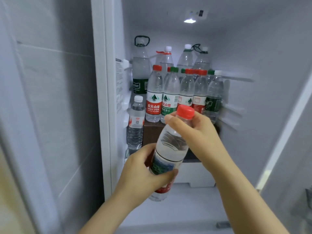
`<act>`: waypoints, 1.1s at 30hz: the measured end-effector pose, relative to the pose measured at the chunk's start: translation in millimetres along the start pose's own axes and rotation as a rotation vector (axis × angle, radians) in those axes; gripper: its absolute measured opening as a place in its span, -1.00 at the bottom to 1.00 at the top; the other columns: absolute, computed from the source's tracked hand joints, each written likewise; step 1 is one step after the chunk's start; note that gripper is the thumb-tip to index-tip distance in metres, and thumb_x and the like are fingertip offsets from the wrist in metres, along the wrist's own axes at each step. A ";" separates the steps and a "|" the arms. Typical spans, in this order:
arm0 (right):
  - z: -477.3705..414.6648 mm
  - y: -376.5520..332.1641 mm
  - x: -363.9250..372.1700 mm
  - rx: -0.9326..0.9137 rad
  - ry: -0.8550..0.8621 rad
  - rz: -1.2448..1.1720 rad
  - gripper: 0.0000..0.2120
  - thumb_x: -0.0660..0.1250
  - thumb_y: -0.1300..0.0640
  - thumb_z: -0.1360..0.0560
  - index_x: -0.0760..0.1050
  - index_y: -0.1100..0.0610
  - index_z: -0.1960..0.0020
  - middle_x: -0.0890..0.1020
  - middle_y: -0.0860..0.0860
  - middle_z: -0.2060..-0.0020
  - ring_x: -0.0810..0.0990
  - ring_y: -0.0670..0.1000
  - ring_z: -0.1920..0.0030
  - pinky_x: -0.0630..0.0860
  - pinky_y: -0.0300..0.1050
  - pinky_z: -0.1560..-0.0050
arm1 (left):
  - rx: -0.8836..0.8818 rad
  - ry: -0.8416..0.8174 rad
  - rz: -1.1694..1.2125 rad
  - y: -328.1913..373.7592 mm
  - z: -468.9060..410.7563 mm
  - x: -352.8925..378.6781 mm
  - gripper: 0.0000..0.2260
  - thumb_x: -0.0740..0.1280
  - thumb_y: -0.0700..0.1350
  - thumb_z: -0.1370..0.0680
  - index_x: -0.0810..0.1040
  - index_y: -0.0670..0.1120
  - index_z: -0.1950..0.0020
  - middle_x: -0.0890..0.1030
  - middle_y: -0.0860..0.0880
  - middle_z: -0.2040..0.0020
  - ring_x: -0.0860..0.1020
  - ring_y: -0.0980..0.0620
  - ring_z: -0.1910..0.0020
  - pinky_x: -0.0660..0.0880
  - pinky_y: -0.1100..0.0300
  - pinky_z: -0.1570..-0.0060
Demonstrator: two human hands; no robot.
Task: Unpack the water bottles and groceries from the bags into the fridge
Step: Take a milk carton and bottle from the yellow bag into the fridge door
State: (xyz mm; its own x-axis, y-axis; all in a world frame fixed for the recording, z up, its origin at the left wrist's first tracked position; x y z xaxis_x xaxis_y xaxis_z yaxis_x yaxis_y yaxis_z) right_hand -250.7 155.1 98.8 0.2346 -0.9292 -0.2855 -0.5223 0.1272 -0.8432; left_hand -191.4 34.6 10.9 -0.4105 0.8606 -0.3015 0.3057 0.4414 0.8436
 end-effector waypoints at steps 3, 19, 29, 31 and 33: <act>-4.6 13.5 0.2 -0.008 -0.032 -0.013 -0.81 0.45 -0.09 -0.42 0.61 -0.04 0.02 0.71 -0.17 0.14 0.66 -0.21 0.12 0.57 -0.24 0.05 | -0.027 0.039 -0.062 -13.0 -6.7 -2.8 -0.52 0.56 0.06 -0.22 0.53 0.20 -0.09 0.65 0.27 0.02 0.62 0.23 0.00 0.57 0.25 0.04; -31.7 91.9 -31.5 -0.036 -0.040 0.389 -0.88 0.44 0.04 -0.45 0.61 -0.04 0.01 0.65 -0.19 0.15 0.61 -0.23 0.10 0.58 -0.25 0.00 | -0.217 0.488 -0.100 -78.6 -75.2 -27.0 -0.53 0.54 -0.11 -0.35 0.52 -0.04 -0.22 0.61 0.04 -0.10 0.60 0.00 0.00 0.55 0.12 -0.03; -46.6 110.6 -25.0 -0.016 -0.079 0.318 -0.89 0.42 0.05 -0.47 0.61 -0.04 0.00 0.65 -0.19 0.17 0.61 -0.23 0.12 0.59 -0.27 0.02 | -0.210 0.624 -0.176 -114.8 -87.5 -25.7 -0.58 0.51 -0.13 -0.39 0.49 -0.11 -0.20 0.59 -0.08 -0.14 0.58 -0.09 -0.07 0.53 0.01 -0.12; -47.7 114.7 -24.3 -0.007 -0.086 0.312 -0.89 0.42 0.05 -0.47 0.60 -0.04 0.00 0.65 -0.19 0.17 0.62 -0.23 0.12 0.59 -0.28 0.02 | -0.197 0.638 -0.186 -117.0 -88.6 -25.9 -0.57 0.50 -0.13 -0.39 0.49 -0.10 -0.22 0.60 -0.07 -0.15 0.58 -0.08 -0.08 0.53 0.00 -0.14; -48.1 118.5 -23.6 0.000 -0.090 0.303 -0.89 0.42 0.05 -0.47 0.61 -0.04 0.01 0.65 -0.19 0.17 0.62 -0.22 0.13 0.59 -0.27 0.03 | -0.192 0.636 -0.194 -118.7 -92.0 -25.1 -0.53 0.49 -0.10 -0.40 0.47 -0.07 -0.27 0.58 -0.05 -0.18 0.57 -0.04 -0.11 0.52 0.00 -0.17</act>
State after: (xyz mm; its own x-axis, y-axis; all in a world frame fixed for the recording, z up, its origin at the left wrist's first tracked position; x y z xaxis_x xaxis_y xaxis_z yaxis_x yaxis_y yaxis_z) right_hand -357.7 175.4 27.6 0.1395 -0.8146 -0.5631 -0.5793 0.3940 -0.7136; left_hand -296.4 -62.7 -40.7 -0.8844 0.4283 -0.1855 0.0422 0.4693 0.8820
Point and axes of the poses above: each hand's wrist, its own z-axis away from the middle knuckle, its own x-axis out of the palm, y = z × x, the point moved 9 cm from there along -z, towards the middle knuckle
